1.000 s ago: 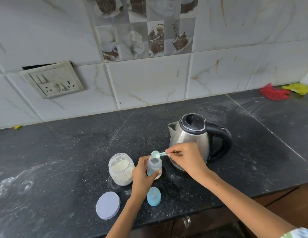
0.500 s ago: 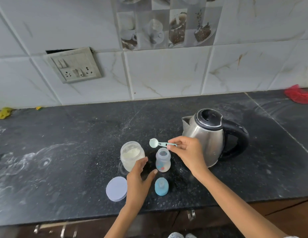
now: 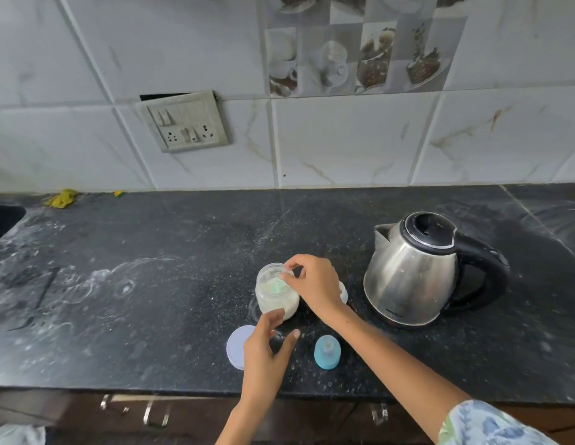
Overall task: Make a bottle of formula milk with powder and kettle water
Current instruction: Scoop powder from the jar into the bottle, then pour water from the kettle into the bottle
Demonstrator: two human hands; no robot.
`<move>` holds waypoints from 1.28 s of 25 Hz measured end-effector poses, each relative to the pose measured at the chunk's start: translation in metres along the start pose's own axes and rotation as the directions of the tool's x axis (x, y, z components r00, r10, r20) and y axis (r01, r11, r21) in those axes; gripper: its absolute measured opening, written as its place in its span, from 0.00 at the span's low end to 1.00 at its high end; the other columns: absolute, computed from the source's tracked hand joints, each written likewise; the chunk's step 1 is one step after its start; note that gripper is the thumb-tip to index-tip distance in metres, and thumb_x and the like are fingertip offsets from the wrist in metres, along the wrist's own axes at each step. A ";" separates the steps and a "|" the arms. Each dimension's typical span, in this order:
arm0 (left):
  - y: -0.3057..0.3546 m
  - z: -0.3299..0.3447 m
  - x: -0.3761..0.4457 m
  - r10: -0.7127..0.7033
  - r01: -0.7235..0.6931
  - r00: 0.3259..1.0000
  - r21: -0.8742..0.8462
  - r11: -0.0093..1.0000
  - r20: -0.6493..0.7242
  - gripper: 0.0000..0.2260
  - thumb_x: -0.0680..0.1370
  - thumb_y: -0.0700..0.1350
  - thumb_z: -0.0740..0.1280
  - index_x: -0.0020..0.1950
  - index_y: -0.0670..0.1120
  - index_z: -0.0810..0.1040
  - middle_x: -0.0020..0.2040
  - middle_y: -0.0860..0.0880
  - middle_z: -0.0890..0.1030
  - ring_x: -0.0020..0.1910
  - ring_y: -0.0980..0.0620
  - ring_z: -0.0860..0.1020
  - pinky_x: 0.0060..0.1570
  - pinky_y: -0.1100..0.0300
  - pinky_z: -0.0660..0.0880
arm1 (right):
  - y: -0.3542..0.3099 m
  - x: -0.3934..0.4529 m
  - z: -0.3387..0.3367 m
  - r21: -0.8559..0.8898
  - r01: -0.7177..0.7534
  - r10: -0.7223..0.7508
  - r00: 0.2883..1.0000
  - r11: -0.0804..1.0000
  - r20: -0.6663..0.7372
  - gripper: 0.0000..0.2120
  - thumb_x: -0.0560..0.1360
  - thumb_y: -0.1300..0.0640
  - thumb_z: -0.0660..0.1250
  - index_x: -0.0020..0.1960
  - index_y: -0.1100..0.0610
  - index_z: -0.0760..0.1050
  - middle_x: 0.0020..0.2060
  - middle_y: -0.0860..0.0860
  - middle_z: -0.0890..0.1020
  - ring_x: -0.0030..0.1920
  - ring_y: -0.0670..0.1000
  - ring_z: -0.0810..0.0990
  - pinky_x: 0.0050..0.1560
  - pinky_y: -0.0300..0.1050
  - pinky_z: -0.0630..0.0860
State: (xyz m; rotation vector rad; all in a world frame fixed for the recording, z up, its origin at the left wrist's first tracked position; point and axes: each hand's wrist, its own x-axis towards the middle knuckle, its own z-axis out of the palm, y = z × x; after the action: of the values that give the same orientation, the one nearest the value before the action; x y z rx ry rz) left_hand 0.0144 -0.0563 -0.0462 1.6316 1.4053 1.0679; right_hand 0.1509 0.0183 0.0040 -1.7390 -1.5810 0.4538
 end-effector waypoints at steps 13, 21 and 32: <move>0.024 0.044 0.032 0.112 -0.112 0.970 -0.012 0.994 0.216 0.29 0.71 0.45 0.74 0.68 0.45 0.67 0.65 0.49 0.74 0.63 0.52 0.72 0.63 0.55 0.69 | 0.065 -0.098 -0.097 0.377 -0.210 0.303 0.930 0.902 -0.207 0.04 0.74 0.58 0.72 0.47 0.56 0.84 0.39 0.48 0.86 0.36 0.44 0.82 0.35 0.39 0.77; 0.023 0.078 0.053 0.031 -0.039 0.970 0.028 0.999 0.240 0.36 0.67 0.42 0.78 0.69 0.43 0.64 0.65 0.44 0.74 0.63 0.44 0.73 0.62 0.47 0.71 | 0.090 -0.089 -0.193 -0.251 0.093 -0.216 0.825 0.963 -0.522 0.11 0.74 0.54 0.72 0.56 0.55 0.81 0.52 0.47 0.82 0.54 0.47 0.80 0.55 0.40 0.77; 0.035 0.102 0.049 -0.063 0.063 0.998 -0.067 0.996 0.010 0.26 0.63 0.39 0.80 0.55 0.46 0.72 0.51 0.48 0.79 0.50 0.48 0.77 0.52 0.53 0.74 | 0.152 -0.039 -0.243 0.111 0.015 -0.008 0.998 0.994 -0.062 0.27 0.67 0.48 0.78 0.63 0.46 0.74 0.54 0.40 0.81 0.54 0.39 0.80 0.57 0.33 0.74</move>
State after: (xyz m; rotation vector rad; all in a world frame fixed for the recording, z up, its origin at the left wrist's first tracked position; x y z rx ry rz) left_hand 0.1245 -0.0134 -0.0488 1.5322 1.3910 1.0601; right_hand 0.4173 -0.0830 0.0507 -1.6443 -1.4936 0.4696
